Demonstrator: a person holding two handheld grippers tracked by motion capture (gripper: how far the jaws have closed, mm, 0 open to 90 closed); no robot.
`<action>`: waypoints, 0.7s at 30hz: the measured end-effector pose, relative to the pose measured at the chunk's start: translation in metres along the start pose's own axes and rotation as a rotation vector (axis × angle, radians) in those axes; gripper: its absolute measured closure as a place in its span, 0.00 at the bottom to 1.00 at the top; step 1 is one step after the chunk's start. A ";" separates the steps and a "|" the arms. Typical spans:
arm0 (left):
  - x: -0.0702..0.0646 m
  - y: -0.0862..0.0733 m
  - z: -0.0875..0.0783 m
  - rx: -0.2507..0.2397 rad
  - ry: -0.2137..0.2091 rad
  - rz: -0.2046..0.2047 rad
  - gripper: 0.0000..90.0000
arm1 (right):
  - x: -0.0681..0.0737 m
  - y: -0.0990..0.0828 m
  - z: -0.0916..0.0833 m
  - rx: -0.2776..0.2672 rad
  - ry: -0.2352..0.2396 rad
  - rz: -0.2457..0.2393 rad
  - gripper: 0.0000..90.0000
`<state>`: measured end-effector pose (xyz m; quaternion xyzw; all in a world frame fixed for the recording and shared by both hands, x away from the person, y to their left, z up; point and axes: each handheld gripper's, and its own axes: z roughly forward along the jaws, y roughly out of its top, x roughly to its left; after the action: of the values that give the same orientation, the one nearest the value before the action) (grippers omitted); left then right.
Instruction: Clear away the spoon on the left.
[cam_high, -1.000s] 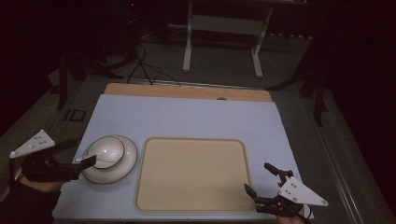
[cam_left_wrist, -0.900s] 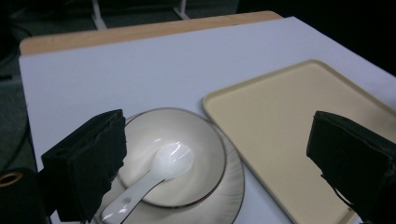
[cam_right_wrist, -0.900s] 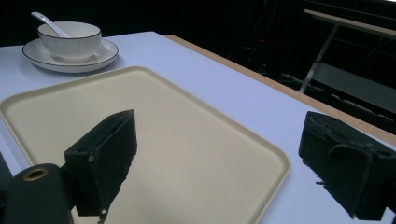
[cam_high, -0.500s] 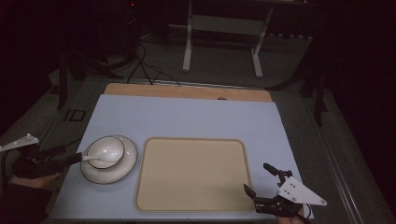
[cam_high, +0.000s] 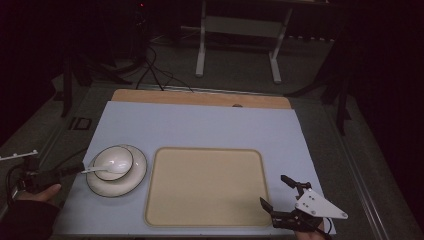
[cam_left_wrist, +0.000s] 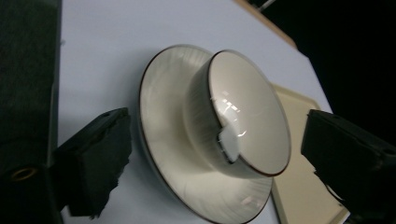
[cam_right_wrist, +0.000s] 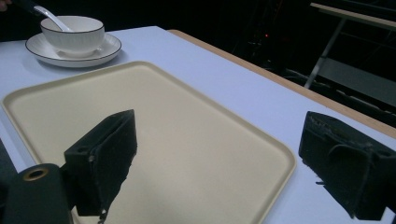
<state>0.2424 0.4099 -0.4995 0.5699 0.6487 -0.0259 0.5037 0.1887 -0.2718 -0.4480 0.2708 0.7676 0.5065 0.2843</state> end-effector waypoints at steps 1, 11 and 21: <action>0.001 -0.001 0.001 0.003 0.003 -0.004 0.14 | 0.000 0.000 0.000 0.001 0.000 0.001 0.13; 0.005 -0.002 0.007 0.049 -0.048 -0.044 0.48 | -0.001 0.000 0.000 0.002 -0.002 0.008 0.13; 0.007 -0.001 0.012 0.105 -0.090 -0.066 0.73 | -0.002 -0.001 0.000 0.007 -0.007 0.011 0.13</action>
<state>0.2508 0.4070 -0.5104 0.5722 0.6414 -0.1022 0.5007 0.1897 -0.2732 -0.4483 0.2778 0.7668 0.5046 0.2833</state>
